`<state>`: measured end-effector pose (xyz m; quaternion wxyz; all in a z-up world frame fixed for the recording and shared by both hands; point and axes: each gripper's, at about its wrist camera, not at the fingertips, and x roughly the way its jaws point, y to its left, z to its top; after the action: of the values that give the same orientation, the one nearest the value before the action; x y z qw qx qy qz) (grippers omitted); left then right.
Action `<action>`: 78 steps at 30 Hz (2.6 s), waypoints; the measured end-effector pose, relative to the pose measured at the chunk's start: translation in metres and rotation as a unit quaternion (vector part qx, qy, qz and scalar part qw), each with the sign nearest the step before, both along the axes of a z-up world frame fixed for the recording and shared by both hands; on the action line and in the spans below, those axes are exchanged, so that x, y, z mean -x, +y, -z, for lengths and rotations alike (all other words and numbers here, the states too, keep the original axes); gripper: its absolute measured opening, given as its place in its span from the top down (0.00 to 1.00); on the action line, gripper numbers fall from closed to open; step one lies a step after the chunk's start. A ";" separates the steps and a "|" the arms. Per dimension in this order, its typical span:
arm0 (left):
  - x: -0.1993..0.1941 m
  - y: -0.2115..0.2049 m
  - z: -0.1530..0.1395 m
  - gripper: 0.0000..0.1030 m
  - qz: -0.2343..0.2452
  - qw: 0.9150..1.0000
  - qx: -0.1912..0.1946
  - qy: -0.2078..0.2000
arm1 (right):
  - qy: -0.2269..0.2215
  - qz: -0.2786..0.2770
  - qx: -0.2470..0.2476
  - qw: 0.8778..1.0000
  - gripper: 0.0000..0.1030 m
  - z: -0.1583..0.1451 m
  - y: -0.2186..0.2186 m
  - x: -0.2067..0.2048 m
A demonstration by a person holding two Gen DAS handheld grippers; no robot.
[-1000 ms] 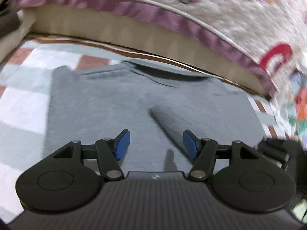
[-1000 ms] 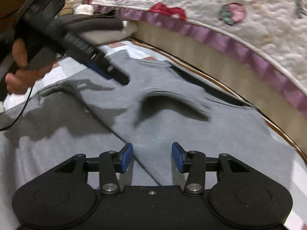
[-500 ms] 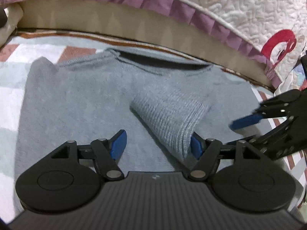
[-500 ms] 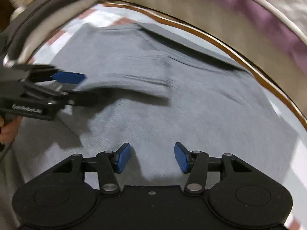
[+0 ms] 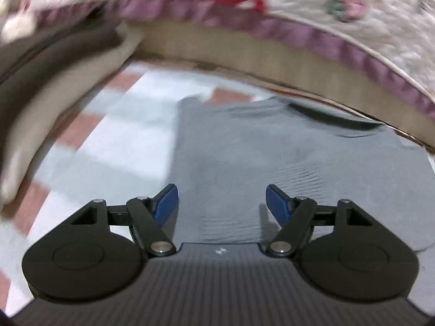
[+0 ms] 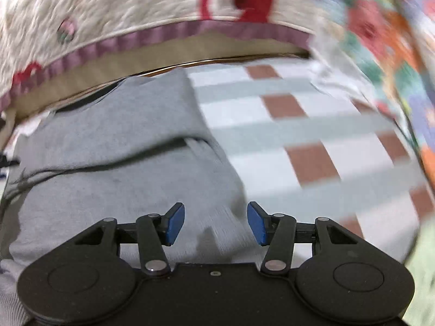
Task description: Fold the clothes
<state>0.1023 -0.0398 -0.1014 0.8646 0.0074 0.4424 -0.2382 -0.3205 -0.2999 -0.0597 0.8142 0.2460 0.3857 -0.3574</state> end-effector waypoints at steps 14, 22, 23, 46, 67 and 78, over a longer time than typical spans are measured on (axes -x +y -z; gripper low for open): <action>0.060 0.041 -0.030 0.31 0.108 0.993 0.006 -0.051 | -0.033 -0.047 -0.049 0.997 0.44 0.015 0.032 0.077; 0.144 0.038 -0.061 0.31 0.270 0.960 -0.068 -0.026 | -0.077 -0.049 -0.084 0.992 0.44 0.033 0.032 0.125; 0.156 0.040 -0.065 0.31 0.293 0.952 -0.080 -0.027 | -0.084 -0.048 -0.090 0.991 0.43 0.035 0.032 0.130; 0.262 0.000 -0.076 0.30 0.496 0.866 0.008 0.057 | -0.303 -0.099 -0.087 0.944 0.86 0.005 0.014 0.128; 0.306 -0.077 -0.048 0.29 0.595 0.790 -0.127 0.072 | -0.270 -0.034 -0.145 0.951 0.86 0.000 -0.056 0.066; 0.288 -0.046 -0.065 0.88 0.559 0.810 -0.173 -0.039 | -0.256 -0.023 -0.145 0.956 0.86 0.008 -0.068 0.061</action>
<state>-0.1859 -0.0861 -0.0360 0.5830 0.4119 0.3620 -0.5995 -0.3818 -0.3677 -0.0680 0.8495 0.4353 0.2175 -0.2039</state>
